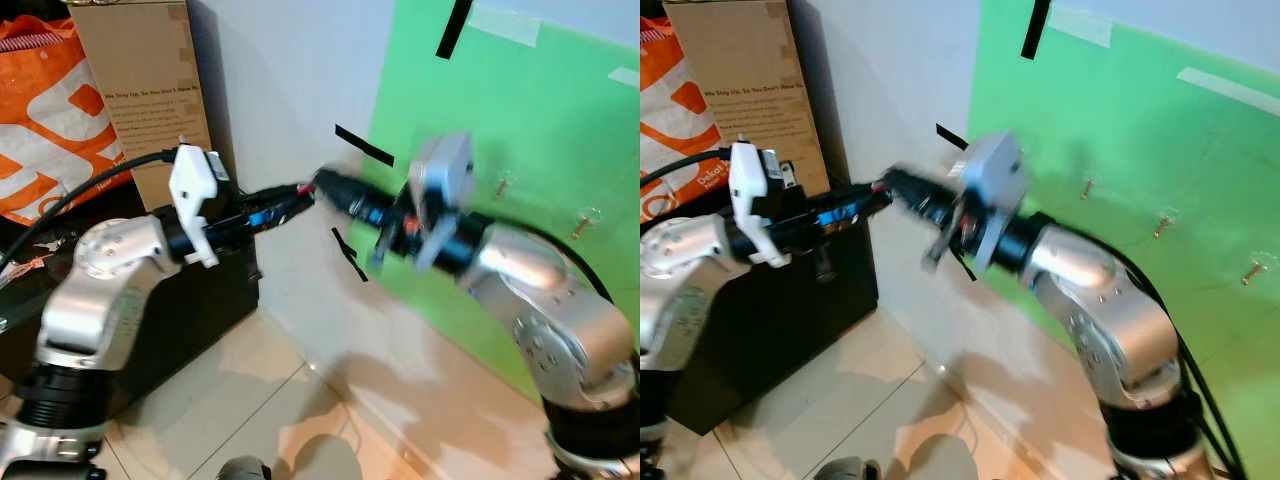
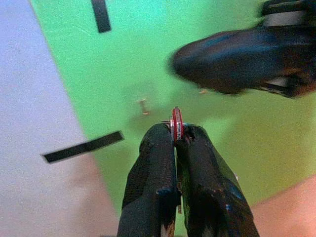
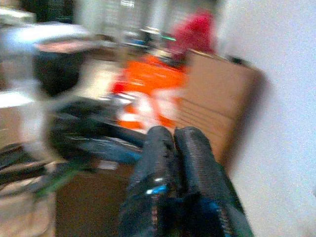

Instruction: Hang keys on a hook

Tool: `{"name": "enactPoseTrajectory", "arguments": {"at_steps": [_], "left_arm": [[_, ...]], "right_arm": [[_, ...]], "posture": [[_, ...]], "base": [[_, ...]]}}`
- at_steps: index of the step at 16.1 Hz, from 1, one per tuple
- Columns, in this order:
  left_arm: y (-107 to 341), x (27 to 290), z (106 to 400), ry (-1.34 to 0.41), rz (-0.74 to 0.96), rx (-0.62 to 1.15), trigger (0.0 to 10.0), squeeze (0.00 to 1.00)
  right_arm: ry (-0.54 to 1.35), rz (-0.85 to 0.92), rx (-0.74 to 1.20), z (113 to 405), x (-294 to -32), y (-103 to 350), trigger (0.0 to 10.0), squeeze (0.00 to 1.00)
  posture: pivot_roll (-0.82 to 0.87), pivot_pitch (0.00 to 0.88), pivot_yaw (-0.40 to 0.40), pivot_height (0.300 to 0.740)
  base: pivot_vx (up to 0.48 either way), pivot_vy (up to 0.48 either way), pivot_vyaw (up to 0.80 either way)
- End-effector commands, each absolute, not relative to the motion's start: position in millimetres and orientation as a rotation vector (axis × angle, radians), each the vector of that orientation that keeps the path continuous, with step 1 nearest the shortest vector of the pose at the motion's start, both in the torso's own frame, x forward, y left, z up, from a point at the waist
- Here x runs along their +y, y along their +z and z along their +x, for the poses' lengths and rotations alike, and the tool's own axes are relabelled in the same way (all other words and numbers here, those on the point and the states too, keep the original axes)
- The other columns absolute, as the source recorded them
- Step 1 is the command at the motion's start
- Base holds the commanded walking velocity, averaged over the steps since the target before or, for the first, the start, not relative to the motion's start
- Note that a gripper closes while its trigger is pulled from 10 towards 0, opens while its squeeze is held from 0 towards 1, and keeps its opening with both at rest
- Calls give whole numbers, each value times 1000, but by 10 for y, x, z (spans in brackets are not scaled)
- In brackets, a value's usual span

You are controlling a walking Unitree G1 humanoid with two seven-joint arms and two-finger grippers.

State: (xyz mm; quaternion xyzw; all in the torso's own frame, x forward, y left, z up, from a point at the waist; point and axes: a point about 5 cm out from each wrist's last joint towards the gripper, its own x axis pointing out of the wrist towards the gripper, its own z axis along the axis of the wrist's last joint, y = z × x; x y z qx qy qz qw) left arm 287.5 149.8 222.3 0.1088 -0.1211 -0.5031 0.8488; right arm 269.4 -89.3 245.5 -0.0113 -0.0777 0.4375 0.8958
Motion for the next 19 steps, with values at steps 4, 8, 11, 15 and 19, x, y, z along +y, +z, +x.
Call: {"name": "enactPoseTrajectory", "arguments": {"at_steps": [4,8,11,15,19], "left_arm": [[2158,1372,2838,-930,407,-402,0,0],[2132,1292,2737,-807,463,-532,0,0],[2099,1258,2662,-752,480,-593,0,0],[2064,1236,2606,-705,470,-625,0,0],[2062,1216,2576,-685,416,-634,0,0]], "right_arm": [[779,122,-90,2818,-1018,2416,10000,1000],[822,300,-27,2867,-992,2432,10000,1000],[824,422,52,2938,-1058,2420,10000,1000],[884,460,162,2966,-1046,2325,10000,1000],[944,581,208,2990,-1058,2265,10000,1000]], "posture": [[41,0,-25,740],[44,0,-61,740],[39,0,-82,740],[36,0,-92,740],[43,0,-99,740]], "base": [[0,0,0],[0,0,0],[0,0,0],[0,0,0],[0,0,0]]}}
